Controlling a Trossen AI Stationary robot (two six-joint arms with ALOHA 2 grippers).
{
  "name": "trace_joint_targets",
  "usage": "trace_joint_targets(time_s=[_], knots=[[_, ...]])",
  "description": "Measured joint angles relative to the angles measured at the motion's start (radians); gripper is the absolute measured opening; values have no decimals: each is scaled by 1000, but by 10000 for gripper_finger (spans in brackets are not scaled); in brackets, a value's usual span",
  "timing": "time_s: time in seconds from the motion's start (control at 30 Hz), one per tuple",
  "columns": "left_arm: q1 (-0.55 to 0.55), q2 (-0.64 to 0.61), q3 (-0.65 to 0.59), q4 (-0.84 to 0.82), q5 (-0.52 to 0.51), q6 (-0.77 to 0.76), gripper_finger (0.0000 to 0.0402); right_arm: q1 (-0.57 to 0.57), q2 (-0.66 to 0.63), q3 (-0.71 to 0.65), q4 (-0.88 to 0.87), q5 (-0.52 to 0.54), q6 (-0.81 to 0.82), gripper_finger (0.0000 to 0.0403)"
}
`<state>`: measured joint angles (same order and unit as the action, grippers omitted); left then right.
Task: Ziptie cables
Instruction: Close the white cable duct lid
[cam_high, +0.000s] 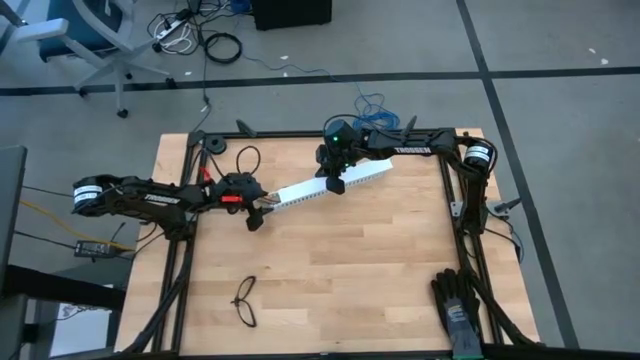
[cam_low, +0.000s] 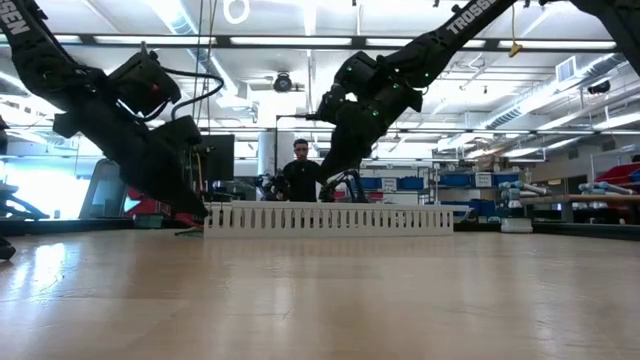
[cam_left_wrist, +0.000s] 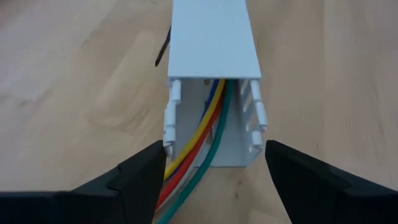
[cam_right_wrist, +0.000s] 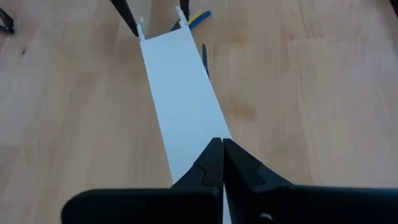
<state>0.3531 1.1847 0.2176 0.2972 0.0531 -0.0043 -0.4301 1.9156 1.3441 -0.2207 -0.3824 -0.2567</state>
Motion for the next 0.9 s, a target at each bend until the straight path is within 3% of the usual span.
trace_joint_targets(time_s=[0.37, 0.73, 0.9], knots=[[0, 3, 3, 36, -8, 56, 285, 0, 0, 0, 22, -1, 18, 0], [0, 192, 4, 256, -14, 0, 285, 0, 0, 0, 25, -3, 18, 0], [-1, 215, 4, 255, -14, -1, 277, 0, 0, 0, 26, -2, 14, 0]])
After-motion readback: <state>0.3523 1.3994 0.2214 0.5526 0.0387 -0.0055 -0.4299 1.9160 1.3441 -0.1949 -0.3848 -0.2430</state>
